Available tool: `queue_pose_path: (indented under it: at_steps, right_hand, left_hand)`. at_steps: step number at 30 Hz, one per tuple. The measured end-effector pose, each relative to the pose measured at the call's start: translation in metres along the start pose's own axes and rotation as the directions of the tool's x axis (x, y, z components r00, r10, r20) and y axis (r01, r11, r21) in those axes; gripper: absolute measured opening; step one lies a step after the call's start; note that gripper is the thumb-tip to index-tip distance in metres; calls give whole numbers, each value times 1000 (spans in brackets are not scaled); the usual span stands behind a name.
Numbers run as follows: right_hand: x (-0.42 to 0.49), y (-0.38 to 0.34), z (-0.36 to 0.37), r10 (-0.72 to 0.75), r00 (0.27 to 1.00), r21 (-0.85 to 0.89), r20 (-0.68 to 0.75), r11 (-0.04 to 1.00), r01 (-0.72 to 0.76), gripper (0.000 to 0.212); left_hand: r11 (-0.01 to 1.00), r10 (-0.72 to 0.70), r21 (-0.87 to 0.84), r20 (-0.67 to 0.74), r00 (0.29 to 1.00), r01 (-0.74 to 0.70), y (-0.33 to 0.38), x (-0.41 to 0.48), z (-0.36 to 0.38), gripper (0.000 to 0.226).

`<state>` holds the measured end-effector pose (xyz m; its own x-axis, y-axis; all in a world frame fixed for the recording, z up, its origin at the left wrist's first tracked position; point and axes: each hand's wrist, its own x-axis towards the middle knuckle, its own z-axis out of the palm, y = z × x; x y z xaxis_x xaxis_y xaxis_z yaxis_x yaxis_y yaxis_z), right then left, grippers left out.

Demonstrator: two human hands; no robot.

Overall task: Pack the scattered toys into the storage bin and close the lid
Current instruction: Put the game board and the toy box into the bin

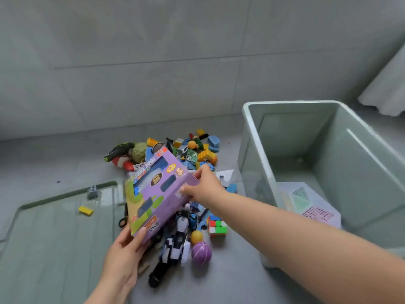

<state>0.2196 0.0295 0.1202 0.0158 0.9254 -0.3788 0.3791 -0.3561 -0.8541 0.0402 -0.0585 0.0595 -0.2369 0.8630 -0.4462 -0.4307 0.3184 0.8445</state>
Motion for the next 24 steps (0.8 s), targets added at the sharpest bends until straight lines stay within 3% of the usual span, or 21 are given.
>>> queue_pose_path:
  at_steps: [4, 7, 10, 13, 15, 17, 19, 20, 21, 24]
  right_hand:
    - [-45, -17, -97, -173, 975, 28, -140, 983, 179, 41]
    - [-88, -10, -176, -242, 916, 57, -319, 960, 274, 48]
    - [-121, 18, -243, -170, 862, 166, -477, 946, 279, 48]
    - [-139, 59, -291, -49, 872, 237, -487, 954, 186, 30]
    - [-142, 90, -311, 24, 895, 206, -445, 976, 76, 24]
    - [-142, 115, -324, 106, 905, 132, -412, 990, -55, 10]
    - [-135, 134, -333, 189, 913, 20, -361, 981, -195, 10]
    - [-129, 143, -336, 235, 915, -43, -329, 964, -263, 10]
    - [-122, 149, -336, 276, 916, -111, -291, 941, -319, 6]
    - [-96, 163, -325, 382, 910, -315, -162, 853, -415, 30]
  left_hand:
    - [985, 153, 53, 165, 974, -163, 27, -22, 79, 38]
    - [940, 280, 97, 322, 904, -326, 43, -49, 149, 38]
    - [900, 284, 175, 456, 843, -398, 38, -80, 212, 50]
    - [789, 272, 320, 584, 765, -525, 16, -98, 260, 59]
    - [653, 204, 455, 663, 720, -605, -4, -101, 281, 58]
    - [431, 68, 601, 723, 688, -674, -26, -99, 296, 46]
    - [212, -141, 722, 690, 710, -659, -49, -93, 306, 39]
    - [151, -245, 768, 639, 729, -623, -61, -90, 311, 43]
    - [144, -332, 793, 603, 726, -593, -72, -89, 316, 49]
    - [169, -457, 823, 553, 697, -543, -92, -97, 338, 67]
